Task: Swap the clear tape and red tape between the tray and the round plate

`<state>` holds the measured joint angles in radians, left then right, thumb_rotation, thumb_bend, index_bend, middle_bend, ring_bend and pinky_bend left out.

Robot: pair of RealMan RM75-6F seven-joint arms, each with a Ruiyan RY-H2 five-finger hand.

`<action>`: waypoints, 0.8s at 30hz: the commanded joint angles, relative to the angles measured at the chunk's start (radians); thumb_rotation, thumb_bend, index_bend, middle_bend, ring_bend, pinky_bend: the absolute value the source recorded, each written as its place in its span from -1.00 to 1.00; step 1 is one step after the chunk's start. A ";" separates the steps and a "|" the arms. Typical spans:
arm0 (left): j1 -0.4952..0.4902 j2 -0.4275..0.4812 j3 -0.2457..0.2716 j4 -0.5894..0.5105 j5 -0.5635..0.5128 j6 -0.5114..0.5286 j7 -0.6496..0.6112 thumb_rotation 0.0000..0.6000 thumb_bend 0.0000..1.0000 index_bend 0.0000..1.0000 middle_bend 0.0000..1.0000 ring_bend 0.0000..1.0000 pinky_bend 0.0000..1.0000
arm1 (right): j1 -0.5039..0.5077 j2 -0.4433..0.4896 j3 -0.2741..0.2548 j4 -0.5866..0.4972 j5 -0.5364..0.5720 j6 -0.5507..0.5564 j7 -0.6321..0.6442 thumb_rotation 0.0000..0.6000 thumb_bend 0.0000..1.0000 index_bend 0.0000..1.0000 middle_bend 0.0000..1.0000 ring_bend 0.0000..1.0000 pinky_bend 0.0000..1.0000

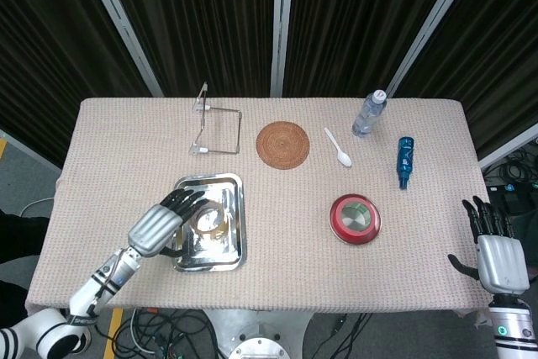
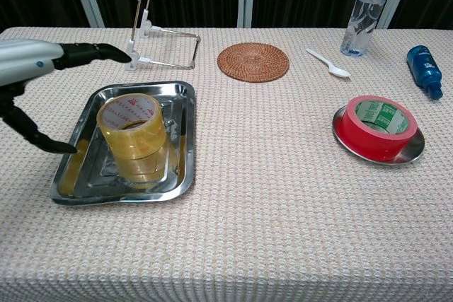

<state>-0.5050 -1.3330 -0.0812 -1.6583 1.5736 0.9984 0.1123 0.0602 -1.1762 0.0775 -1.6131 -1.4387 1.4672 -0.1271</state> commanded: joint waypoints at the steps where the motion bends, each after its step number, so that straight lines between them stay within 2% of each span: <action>1: -0.038 -0.030 -0.011 0.033 -0.035 -0.044 0.004 1.00 -0.88 -0.88 -1.00 -1.00 -0.84 | 0.000 -0.002 0.000 0.008 0.005 -0.003 0.007 1.00 -0.83 -1.00 -1.00 -1.00 -1.00; 16: -0.148 -0.090 -0.017 0.149 -0.127 -0.175 -0.025 1.00 -0.88 -0.88 -1.00 -1.00 -0.84 | 0.001 0.002 -0.002 0.035 0.009 -0.014 0.045 1.00 -0.78 -1.00 -1.00 -1.00 -1.00; 21: -0.166 -0.093 -0.010 0.160 -0.146 -0.188 -0.015 1.00 -0.86 -0.87 -0.86 -1.00 -0.69 | 0.001 -0.002 -0.003 0.044 0.012 -0.019 0.052 1.00 -0.76 -1.00 -1.00 -1.00 -1.00; 24: -0.173 -0.095 -0.009 0.161 -0.161 -0.191 -0.003 1.00 -0.81 -0.78 -0.74 -0.92 -0.54 | 0.001 -0.001 -0.004 0.047 0.010 -0.020 0.056 1.00 -0.74 -1.00 -1.00 -1.00 -1.00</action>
<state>-0.6752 -1.4270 -0.0909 -1.4985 1.4165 0.8076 0.1050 0.0614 -1.1774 0.0737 -1.5662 -1.4284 1.4471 -0.0712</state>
